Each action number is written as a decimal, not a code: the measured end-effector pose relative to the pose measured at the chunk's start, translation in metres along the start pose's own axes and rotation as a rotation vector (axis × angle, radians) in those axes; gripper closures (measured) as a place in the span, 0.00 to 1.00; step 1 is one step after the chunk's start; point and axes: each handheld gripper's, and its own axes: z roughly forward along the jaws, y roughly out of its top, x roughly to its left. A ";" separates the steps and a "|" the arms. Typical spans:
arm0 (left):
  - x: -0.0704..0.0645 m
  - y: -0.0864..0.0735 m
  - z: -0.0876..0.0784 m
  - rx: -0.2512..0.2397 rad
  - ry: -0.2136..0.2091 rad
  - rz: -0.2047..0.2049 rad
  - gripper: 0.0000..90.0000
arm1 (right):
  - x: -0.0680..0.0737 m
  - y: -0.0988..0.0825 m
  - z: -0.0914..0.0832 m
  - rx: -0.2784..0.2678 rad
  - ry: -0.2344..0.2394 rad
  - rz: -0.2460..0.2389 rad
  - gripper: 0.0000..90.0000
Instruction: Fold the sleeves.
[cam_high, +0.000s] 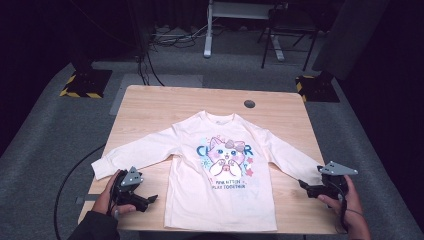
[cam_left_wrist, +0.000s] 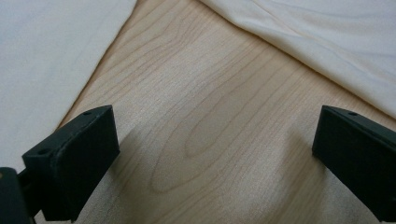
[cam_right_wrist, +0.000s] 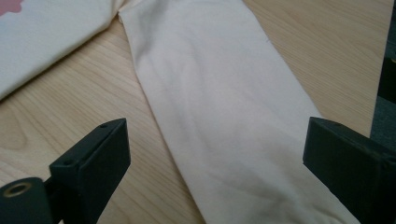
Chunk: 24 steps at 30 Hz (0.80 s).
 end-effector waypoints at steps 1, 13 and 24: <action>0.000 0.000 0.000 0.001 0.000 -0.001 0.01 | -0.002 0.000 -0.001 0.002 -0.008 0.001 0.08; 0.000 0.000 0.000 0.000 0.000 0.000 0.01 | -0.020 -0.008 -0.001 0.001 -0.038 0.051 0.10; 0.000 0.000 0.000 0.000 0.000 -0.001 0.01 | -0.033 -0.018 -0.006 -0.003 -0.073 0.115 0.15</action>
